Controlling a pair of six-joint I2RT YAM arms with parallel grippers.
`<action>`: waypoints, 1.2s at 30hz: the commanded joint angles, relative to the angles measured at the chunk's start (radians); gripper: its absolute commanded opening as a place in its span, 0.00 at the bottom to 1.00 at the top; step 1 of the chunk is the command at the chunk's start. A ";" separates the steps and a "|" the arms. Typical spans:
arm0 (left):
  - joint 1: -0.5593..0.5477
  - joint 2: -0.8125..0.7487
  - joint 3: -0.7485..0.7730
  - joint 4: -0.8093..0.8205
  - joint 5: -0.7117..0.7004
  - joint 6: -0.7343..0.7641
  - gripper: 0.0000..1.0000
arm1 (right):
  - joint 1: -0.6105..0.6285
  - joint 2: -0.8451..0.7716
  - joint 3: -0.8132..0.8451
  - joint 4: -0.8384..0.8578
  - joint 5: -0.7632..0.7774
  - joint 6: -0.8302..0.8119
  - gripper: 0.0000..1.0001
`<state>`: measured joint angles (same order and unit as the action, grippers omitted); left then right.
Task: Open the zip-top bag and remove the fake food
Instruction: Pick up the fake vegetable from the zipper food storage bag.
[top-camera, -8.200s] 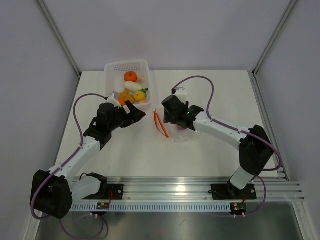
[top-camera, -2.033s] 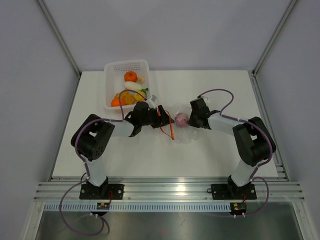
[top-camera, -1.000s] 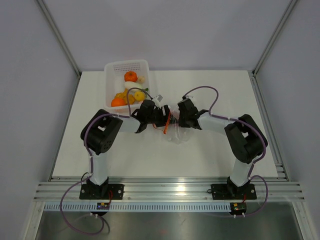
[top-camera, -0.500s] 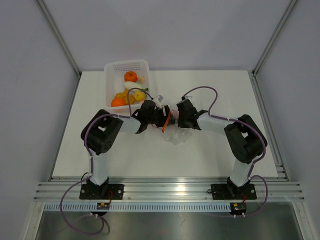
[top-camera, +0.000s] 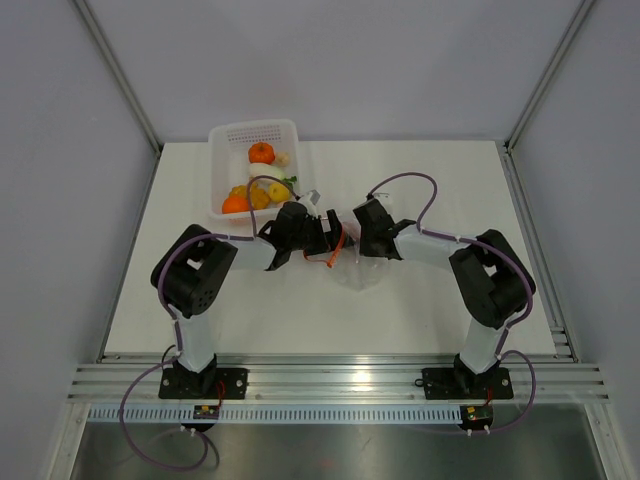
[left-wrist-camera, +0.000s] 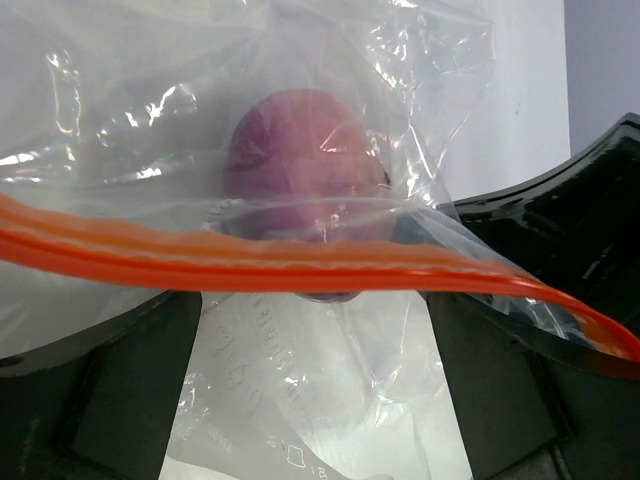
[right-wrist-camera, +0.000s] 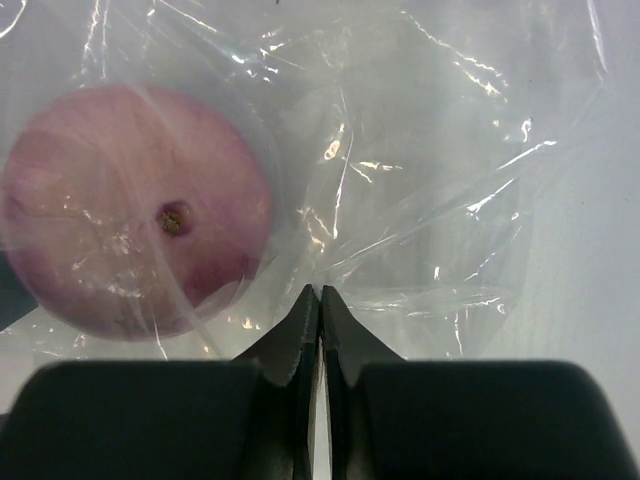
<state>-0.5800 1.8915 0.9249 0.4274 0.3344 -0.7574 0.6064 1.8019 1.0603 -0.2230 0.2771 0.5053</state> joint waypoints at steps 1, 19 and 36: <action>-0.004 -0.031 0.043 -0.032 -0.043 0.052 0.99 | 0.009 -0.061 0.006 0.025 0.024 0.009 0.08; -0.011 -0.025 0.098 -0.042 -0.141 0.147 0.99 | 0.007 -0.093 -0.022 0.068 -0.026 0.001 0.08; -0.012 -0.026 0.046 0.062 -0.135 0.084 0.99 | 0.010 -0.223 -0.092 0.024 0.019 0.036 0.57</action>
<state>-0.5869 1.8915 0.9665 0.4168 0.2104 -0.6670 0.6067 1.6646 0.9874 -0.2234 0.2741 0.5236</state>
